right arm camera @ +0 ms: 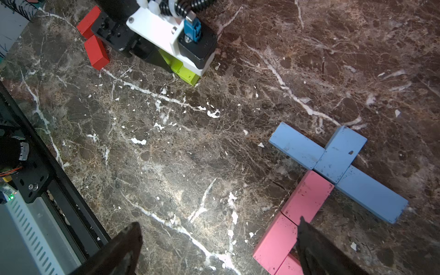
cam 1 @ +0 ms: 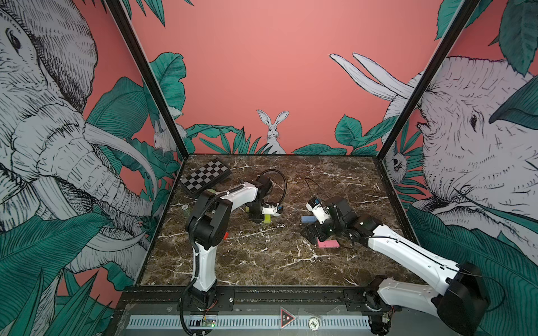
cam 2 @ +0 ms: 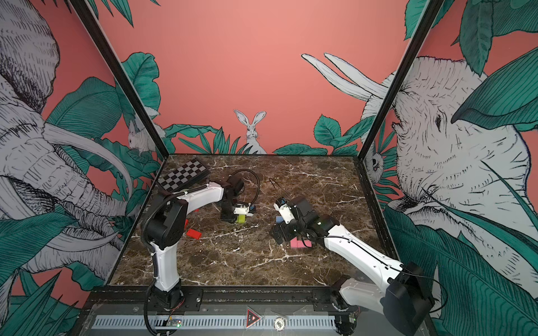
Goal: Assemble the letter t with building blocks
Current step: Assemble the building block at the center of the board.
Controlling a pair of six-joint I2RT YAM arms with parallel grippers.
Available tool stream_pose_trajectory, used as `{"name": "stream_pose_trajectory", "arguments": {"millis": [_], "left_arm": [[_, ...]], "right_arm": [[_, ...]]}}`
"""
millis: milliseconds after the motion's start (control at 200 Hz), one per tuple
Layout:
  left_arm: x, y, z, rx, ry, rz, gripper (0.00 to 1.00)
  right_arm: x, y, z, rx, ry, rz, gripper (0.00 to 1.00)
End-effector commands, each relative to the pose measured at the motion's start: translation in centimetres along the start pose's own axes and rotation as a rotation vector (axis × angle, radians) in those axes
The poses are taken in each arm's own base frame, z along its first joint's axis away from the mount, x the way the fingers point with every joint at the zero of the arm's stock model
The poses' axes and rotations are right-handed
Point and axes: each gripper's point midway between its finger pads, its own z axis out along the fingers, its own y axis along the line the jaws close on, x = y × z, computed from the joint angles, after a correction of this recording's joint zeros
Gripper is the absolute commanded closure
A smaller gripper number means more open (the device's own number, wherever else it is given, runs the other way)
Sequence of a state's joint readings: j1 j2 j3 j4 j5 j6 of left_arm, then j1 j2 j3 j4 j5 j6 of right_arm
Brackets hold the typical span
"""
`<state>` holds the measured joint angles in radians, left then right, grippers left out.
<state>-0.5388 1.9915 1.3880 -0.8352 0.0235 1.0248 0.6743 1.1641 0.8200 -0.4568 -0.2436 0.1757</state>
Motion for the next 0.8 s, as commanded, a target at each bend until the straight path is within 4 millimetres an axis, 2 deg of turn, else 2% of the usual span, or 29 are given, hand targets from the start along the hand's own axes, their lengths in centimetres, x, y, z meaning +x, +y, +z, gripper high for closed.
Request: {"name": "stream_pose_trajectory", "arguments": {"millis": [0, 280, 795], "left_arm": [[-0.27, -0.87, 1.13, 0.046, 0.000, 0.013, 0.64], [-0.26, -1.03, 1.02, 0.049, -0.004, 0.017, 0.63], [0.61, -1.27, 0.85, -0.001, 0.008, 0.020, 0.41]], "right_arm": [[0.17, -0.05, -0.07, 0.002, -0.002, -0.007, 0.02], [0.36, -0.15, -0.01, 0.006, 0.005, -0.005, 0.02], [0.03, -0.01, 0.10, -0.001, 0.003, -0.009, 0.01]]}}
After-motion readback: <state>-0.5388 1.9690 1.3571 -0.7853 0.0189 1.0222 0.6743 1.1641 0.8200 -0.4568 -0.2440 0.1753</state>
